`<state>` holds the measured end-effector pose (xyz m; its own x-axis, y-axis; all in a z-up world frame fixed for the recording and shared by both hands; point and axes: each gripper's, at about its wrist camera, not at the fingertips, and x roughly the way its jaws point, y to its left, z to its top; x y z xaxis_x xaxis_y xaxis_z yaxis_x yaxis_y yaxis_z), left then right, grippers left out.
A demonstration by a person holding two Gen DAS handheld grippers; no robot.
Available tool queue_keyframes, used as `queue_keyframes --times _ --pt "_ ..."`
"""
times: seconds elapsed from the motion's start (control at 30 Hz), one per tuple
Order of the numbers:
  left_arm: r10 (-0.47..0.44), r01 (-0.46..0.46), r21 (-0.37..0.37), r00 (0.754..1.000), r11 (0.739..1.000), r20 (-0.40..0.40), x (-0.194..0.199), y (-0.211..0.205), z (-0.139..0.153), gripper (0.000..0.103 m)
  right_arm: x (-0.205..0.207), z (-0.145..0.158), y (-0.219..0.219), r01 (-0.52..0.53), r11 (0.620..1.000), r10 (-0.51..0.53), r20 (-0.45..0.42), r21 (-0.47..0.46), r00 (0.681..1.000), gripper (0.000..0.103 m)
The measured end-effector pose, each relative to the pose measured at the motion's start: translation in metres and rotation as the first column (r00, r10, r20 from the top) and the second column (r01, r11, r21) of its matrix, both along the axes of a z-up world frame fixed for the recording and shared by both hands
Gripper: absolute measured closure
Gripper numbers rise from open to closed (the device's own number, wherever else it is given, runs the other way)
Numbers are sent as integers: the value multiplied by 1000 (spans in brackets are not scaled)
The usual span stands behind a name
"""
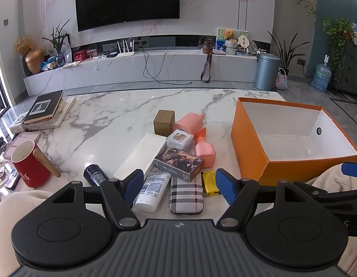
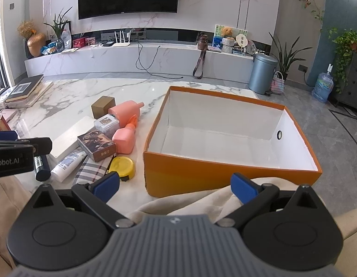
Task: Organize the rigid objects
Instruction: 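Close the left gripper around the navy spray bottle while the right gripper moves toward the long white box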
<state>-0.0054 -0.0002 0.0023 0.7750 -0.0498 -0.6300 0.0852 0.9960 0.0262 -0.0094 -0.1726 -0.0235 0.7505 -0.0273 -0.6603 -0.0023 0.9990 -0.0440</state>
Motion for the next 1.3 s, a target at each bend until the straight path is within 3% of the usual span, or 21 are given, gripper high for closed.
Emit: queue_keyframes --times 0.17,0.43,0.57,0.73,0.83,1.03,1.23,1.3 --pt "-3 2 -13 1000 1000 -15 1 4 -5 23 5 -2 1 -25 999 25 -11 23 1000 3" --pt "-59 56 -46 996 997 -64 17 15 -7 38 22 -3 17 -149 985 151 -15 82 988 26" --pt "-30 23 -61 994 998 -101 33 30 -8 48 38 -5 26 -213 966 220 -31 144 975 36" --pt "-22 5 -92 984 996 -177 58 54 -11 49 59 -10 46 -294 943 304 -45 158 952 43" --pt "-3 -9 -56 977 998 -212 75 67 -17 49 75 -16 60 -329 931 343 -68 156 937 45" --pt "111 -132 -36 927 991 -358 108 97 -39 42 108 -40 91 -369 906 402 -144 208 904 51" --pt "191 -268 -73 829 961 -526 139 126 -64 40 134 -63 115 -364 890 427 -220 275 877 51" --pt "190 -277 -78 813 958 -550 145 128 -72 40 141 -69 123 -349 889 423 -241 296 874 51"
